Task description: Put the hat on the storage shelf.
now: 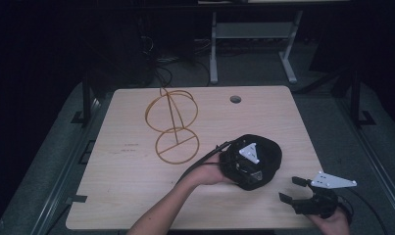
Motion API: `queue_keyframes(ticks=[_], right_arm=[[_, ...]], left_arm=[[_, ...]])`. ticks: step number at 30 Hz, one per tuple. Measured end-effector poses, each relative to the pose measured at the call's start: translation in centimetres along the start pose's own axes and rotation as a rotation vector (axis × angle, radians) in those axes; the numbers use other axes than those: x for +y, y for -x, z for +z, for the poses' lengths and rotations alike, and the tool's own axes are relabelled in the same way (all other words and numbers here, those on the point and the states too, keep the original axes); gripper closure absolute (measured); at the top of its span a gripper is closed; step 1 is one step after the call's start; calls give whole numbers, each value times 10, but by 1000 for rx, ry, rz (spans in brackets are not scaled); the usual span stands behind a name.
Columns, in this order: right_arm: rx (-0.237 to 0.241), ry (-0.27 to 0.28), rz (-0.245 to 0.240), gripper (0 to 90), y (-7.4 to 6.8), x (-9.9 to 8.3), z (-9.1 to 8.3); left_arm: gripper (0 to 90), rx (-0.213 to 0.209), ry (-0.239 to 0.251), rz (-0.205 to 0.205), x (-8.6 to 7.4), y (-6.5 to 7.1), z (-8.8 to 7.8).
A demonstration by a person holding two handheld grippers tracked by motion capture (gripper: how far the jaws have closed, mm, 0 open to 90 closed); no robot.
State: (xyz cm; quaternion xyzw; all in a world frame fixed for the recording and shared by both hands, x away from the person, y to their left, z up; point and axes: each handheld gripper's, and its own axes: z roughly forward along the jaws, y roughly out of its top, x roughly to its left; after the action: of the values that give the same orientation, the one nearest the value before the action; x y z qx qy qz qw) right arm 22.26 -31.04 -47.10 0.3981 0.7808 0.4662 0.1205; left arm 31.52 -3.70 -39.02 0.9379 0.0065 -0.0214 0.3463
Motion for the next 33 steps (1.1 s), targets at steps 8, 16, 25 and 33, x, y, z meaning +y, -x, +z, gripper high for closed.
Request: queue_keyframes(ticks=[8,16,25,33], right_arm=[[-8,5,0,154,2,-1,-1],[-19,34,0,154,0,2,-2],[-11,62,-24,146,-5,4,-1],[-9,80,-26,145,-9,7,-3]], left_arm=[[785,-4,-13,30,10,2,1],[802,-8,7,34,20,2,-6],[805,17,90,-9,28,-4,-29],[806,21,128,-32,31,-8,-41]])
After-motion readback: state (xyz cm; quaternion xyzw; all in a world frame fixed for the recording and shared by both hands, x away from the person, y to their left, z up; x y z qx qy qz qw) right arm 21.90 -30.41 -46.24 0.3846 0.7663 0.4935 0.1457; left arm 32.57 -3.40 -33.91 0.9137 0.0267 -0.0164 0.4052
